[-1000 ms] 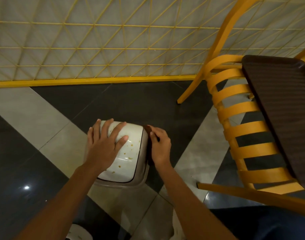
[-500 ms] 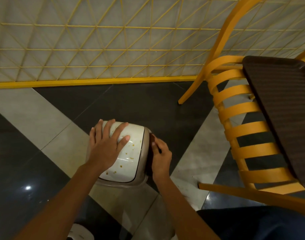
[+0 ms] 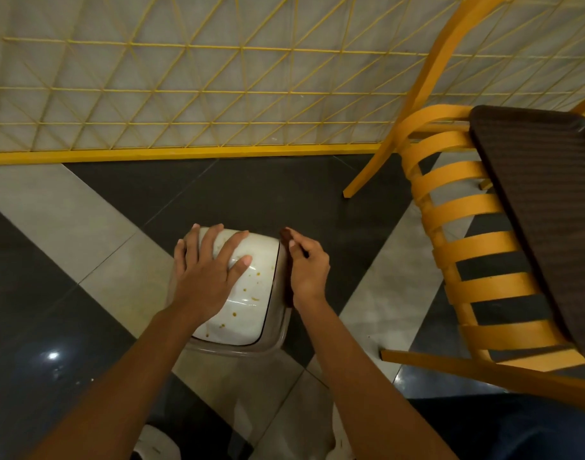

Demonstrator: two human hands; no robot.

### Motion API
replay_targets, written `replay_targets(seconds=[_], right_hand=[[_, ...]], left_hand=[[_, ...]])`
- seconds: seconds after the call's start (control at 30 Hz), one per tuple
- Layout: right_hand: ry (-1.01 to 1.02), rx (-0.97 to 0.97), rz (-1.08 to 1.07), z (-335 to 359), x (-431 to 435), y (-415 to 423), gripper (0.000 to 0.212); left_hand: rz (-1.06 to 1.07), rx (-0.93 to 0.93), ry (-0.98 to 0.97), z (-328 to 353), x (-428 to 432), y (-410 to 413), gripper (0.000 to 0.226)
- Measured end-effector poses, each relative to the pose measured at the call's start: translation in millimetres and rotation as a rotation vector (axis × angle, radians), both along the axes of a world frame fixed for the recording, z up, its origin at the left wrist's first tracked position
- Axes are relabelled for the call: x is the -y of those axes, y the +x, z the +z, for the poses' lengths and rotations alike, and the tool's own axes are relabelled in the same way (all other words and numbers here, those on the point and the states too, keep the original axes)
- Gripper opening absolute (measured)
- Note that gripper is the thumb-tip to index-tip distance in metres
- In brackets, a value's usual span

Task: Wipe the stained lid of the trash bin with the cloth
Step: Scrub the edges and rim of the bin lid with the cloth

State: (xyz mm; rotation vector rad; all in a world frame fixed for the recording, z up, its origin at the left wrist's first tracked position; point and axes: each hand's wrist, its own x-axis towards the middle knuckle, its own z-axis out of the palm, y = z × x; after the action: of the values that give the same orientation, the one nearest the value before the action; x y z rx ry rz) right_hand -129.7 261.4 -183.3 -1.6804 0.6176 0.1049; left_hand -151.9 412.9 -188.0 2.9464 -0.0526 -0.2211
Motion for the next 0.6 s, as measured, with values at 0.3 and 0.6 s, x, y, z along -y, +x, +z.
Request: replay_targets(seconds=[0.3, 0.6], right_hand=[[0.120, -0.179, -0.175, -25, -1, -31, 0.024], [0.040, -0.126, -0.129, -30, 0, -32, 0.025]], left_hand=[[-0.009, 0.020, 0.002, -2, 0, 0, 0.069], [0.003, 0.023, -0.003, -1, 0, -1, 0.071]])
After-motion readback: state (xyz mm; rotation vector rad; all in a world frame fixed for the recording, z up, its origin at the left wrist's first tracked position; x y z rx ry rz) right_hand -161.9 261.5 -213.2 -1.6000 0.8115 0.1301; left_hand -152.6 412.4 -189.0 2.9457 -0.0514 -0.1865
